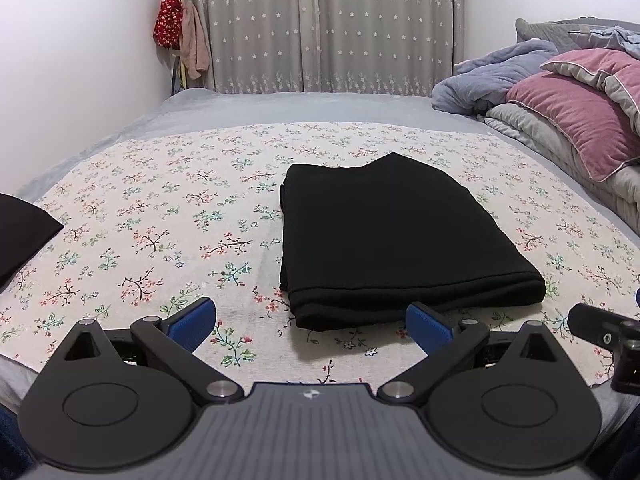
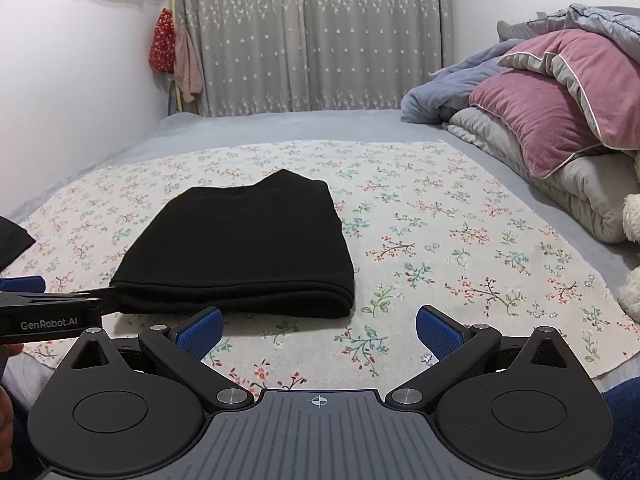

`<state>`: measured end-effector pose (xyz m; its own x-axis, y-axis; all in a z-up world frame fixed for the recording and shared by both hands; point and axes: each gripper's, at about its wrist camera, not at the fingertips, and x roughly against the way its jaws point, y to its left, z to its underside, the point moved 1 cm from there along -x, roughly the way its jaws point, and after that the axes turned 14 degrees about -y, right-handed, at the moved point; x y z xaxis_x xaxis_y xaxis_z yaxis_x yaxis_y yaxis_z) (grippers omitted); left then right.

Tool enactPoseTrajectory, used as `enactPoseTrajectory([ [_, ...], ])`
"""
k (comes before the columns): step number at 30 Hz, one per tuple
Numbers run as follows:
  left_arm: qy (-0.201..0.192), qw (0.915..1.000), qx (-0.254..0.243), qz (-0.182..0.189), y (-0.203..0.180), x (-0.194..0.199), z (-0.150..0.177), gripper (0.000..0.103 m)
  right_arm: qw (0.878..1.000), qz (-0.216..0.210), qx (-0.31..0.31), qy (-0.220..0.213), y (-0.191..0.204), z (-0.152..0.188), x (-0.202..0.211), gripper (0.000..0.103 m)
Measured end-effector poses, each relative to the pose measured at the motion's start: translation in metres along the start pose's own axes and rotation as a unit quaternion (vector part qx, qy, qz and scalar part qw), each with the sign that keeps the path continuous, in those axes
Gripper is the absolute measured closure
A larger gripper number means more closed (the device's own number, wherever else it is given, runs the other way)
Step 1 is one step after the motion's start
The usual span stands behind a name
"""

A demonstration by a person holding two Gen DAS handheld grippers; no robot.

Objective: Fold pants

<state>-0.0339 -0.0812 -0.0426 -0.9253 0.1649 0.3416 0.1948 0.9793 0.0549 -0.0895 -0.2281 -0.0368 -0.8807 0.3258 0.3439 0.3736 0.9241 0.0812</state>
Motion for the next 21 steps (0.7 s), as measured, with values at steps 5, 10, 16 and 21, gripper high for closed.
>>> enactPoseTrajectory([
  [5,0.000,1.0000,-0.002,-0.003,-0.0039,-0.0020,0.0003,0.000,1.000,0.000,0.000,0.002,0.0003,0.0005,-0.0007,0.000],
  [10,0.001,0.9999,-0.001,-0.011,-0.0036,-0.0021,-0.0012,0.000,1.000,0.000,0.003,0.004,0.0015,0.0016,-0.0018,0.000],
  [16,0.003,0.9999,0.012,-0.003,-0.0031,-0.0024,-0.0017,0.000,1.000,0.002,0.005,0.007,0.0029,0.0032,-0.0031,0.000],
  [21,0.004,0.9999,0.013,0.000,-0.0063,-0.0021,-0.0019,0.000,1.000,0.001,0.010,0.009,0.0056,0.0038,-0.0039,0.000],
])
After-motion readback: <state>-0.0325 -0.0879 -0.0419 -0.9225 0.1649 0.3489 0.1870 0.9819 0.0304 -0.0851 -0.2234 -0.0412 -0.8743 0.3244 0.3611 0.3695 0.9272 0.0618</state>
